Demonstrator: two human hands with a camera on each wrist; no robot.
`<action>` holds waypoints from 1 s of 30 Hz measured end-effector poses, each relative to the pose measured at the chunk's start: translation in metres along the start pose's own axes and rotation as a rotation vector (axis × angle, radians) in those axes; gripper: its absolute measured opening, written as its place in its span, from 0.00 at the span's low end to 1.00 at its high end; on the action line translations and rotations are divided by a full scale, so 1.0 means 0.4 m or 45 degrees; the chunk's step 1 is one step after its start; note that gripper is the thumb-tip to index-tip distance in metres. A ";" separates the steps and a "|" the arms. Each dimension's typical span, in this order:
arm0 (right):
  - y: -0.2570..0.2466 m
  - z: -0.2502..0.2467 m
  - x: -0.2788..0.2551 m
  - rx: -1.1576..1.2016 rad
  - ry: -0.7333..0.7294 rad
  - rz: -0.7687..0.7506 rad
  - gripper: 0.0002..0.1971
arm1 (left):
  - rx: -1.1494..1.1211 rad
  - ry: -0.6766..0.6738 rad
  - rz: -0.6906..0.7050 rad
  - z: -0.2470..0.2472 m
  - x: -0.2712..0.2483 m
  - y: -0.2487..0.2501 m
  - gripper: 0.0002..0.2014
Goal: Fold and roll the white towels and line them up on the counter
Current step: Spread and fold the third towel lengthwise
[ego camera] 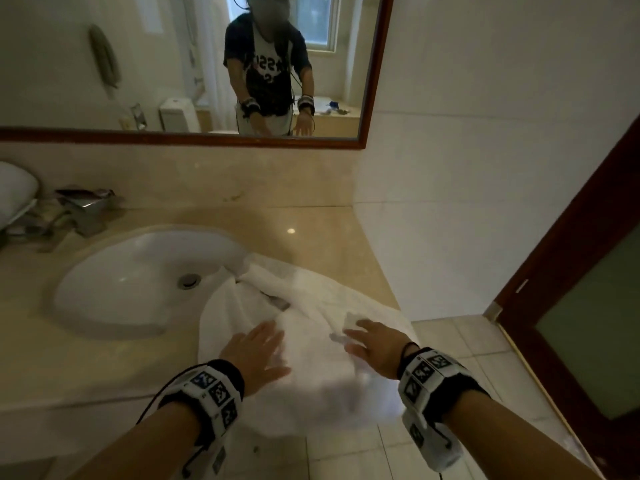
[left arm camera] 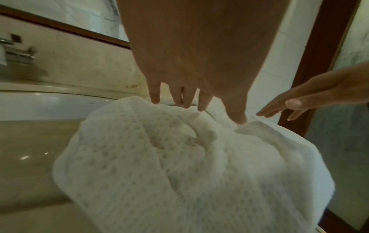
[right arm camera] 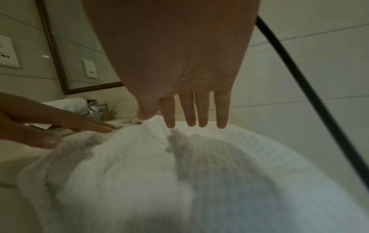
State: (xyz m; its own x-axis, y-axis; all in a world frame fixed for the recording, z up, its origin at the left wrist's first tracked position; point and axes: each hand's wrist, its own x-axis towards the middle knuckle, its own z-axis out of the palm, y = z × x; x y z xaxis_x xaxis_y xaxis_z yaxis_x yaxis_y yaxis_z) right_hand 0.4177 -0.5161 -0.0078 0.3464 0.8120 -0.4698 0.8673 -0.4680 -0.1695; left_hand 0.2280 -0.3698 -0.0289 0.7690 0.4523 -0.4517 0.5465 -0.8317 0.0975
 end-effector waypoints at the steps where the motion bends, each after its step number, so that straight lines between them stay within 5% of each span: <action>1: -0.016 -0.007 0.030 -0.021 0.011 -0.041 0.26 | -0.008 0.011 -0.037 0.003 0.023 -0.018 0.38; 8: -0.059 -0.087 0.321 -0.202 0.053 -0.317 0.21 | -0.010 0.022 -0.254 -0.057 0.212 -0.178 0.30; 13: -0.086 -0.164 0.528 -0.418 0.050 -0.447 0.32 | -0.116 -0.037 -0.362 -0.092 0.335 -0.264 0.33; 17: -0.134 -0.159 0.635 -0.473 -0.056 -0.632 0.33 | -0.319 -0.145 -0.323 -0.078 0.375 -0.299 0.49; 20: -0.175 -0.142 0.667 -0.397 -0.076 -0.765 0.33 | -0.419 -0.161 -0.288 -0.079 0.384 -0.317 0.43; 24: -0.211 -0.123 0.648 -0.273 -0.050 -0.799 0.38 | -0.391 -0.139 -0.216 -0.077 0.390 -0.333 0.62; 30: -0.236 -0.116 0.636 -0.086 -0.015 -0.806 0.36 | -0.090 0.257 -0.317 -0.051 0.338 -0.378 0.38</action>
State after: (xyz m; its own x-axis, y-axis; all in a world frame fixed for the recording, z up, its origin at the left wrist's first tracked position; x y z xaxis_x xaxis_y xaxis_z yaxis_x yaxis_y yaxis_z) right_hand 0.4404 -0.2493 -0.0711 -0.2444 0.9200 -0.3062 0.9235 0.1246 -0.3627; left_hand 0.2561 -0.1766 -0.0867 0.6552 0.6997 -0.2850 0.7423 -0.6663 0.0706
